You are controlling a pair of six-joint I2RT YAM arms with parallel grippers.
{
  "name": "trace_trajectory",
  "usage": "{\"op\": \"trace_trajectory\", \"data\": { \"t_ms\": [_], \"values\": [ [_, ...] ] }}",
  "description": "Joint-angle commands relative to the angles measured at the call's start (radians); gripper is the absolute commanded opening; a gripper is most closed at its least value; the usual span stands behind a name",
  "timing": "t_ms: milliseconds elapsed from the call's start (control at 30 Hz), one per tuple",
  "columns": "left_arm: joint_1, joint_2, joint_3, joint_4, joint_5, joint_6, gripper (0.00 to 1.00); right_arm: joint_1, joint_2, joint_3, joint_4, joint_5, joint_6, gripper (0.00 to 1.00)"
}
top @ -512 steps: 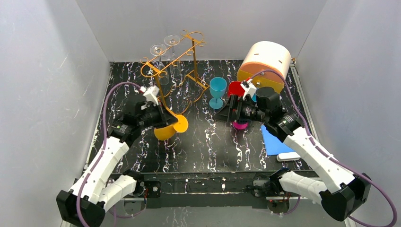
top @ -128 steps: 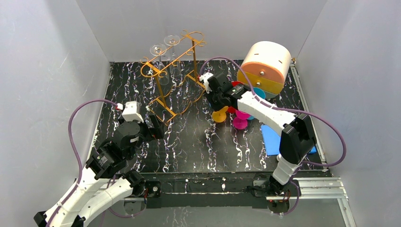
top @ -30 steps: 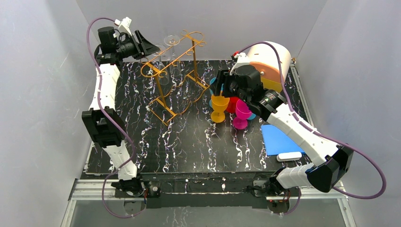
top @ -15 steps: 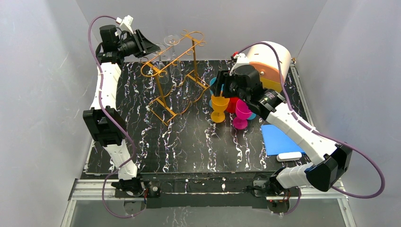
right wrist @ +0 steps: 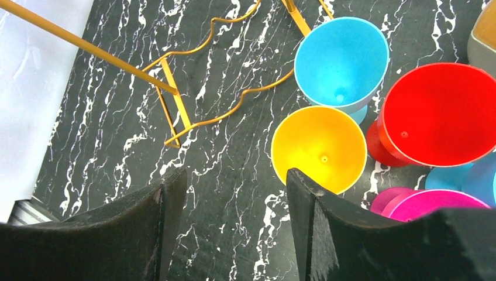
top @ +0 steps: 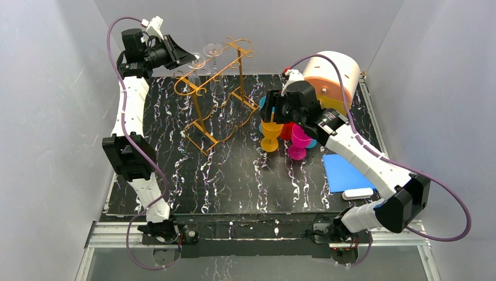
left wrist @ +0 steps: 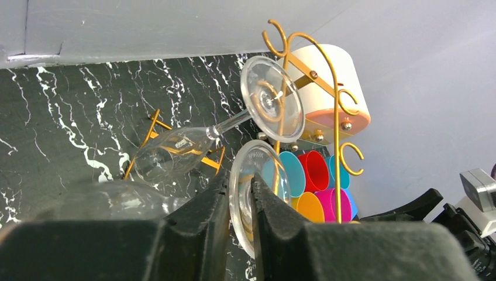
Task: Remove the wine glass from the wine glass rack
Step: Pick up the wine glass from the wine rack.
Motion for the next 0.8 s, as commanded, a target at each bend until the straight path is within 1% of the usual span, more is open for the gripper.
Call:
{"op": "trace_trajectory", "data": {
  "t_ms": [0,33,133,333,467,567,667,700,767],
  "values": [
    [-0.004,-0.020,0.025,-0.050,-0.009,0.023,0.10,-0.005,-0.013,0.054,0.005,-0.009,0.021,0.71],
    [-0.004,-0.020,0.026,-0.050,-0.005,0.025,0.05,-0.005,-0.014,0.055,0.004,-0.009,0.019,0.71],
    [-0.004,-0.019,0.021,-0.054,-0.010,0.025,0.00,-0.005,-0.015,0.061,0.001,-0.006,0.015,0.72],
    [-0.004,-0.019,0.014,-0.055,-0.011,0.016,0.00,-0.006,-0.019,0.058,-0.001,-0.007,0.017,0.72],
    [-0.005,-0.019,0.014,-0.047,-0.022,-0.019,0.00,-0.005,-0.022,0.056,-0.001,-0.002,0.016,0.72],
    [-0.004,-0.021,-0.008,0.027,-0.002,-0.098,0.00,-0.006,-0.027,0.051,0.001,0.001,0.016,0.73],
    [0.001,-0.029,-0.056,0.198,0.045,-0.244,0.00,-0.005,-0.038,0.040,0.004,0.010,0.015,0.73],
    [0.004,-0.031,-0.064,0.229,0.052,-0.276,0.00,-0.006,-0.042,0.037,0.007,0.014,0.015,0.73],
    [0.010,-0.032,-0.059,0.236,0.030,-0.298,0.00,-0.005,-0.047,0.036,0.009,0.017,0.013,0.73]
  ]
}}
